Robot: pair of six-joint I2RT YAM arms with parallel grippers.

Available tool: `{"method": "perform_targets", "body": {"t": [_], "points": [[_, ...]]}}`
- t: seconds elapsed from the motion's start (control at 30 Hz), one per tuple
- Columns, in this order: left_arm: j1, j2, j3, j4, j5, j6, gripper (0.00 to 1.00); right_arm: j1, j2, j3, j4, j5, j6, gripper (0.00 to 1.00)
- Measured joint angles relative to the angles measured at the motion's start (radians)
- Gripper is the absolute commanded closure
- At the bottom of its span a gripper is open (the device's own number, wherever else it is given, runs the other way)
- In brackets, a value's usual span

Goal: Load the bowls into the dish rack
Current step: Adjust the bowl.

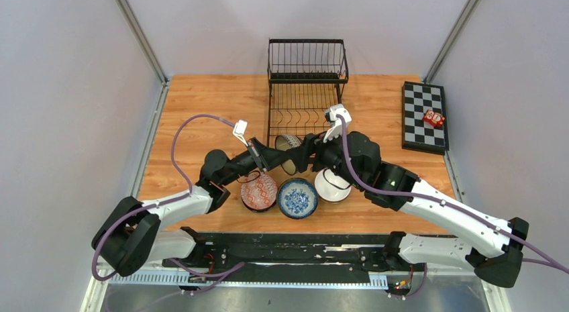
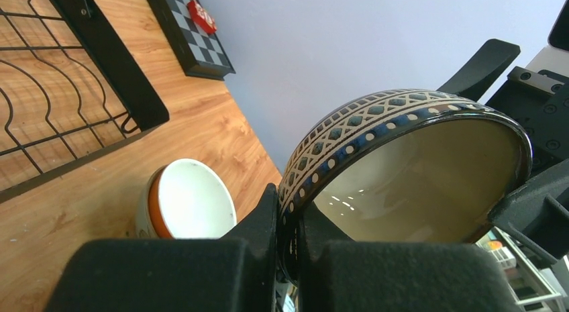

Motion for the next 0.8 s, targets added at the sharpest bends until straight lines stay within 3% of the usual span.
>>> {"method": "perform_targets", "body": {"t": [0.1,0.17,0.27,0.4,0.47,0.6,0.8], "points": [[0.000,-0.013,0.000,-0.013,-0.001,0.007,1.00,0.000,-0.001,0.000,0.004,-0.003,0.002,0.97],[0.000,-0.025,0.000,-0.026,-0.001,0.015,1.00,0.000,-0.002,0.000,0.005,-0.009,0.002,0.92],[0.000,-0.053,0.000,-0.058,-0.001,0.039,1.00,0.000,-0.010,0.000,0.002,-0.024,0.002,0.69],[0.000,-0.091,0.003,-0.107,0.002,0.083,1.00,0.000,-0.029,-0.014,-0.003,-0.050,-0.001,0.28],[0.000,-0.104,0.008,-0.137,0.010,0.108,1.00,0.000,-0.040,-0.025,-0.005,-0.064,-0.003,0.16],[0.000,-0.135,0.030,-0.213,0.020,0.148,1.00,0.001,-0.070,-0.029,-0.022,-0.119,-0.018,0.07],[0.000,-0.186,0.081,-0.331,0.040,0.232,1.00,0.001,-0.100,-0.029,-0.035,-0.188,-0.043,0.00]]}}
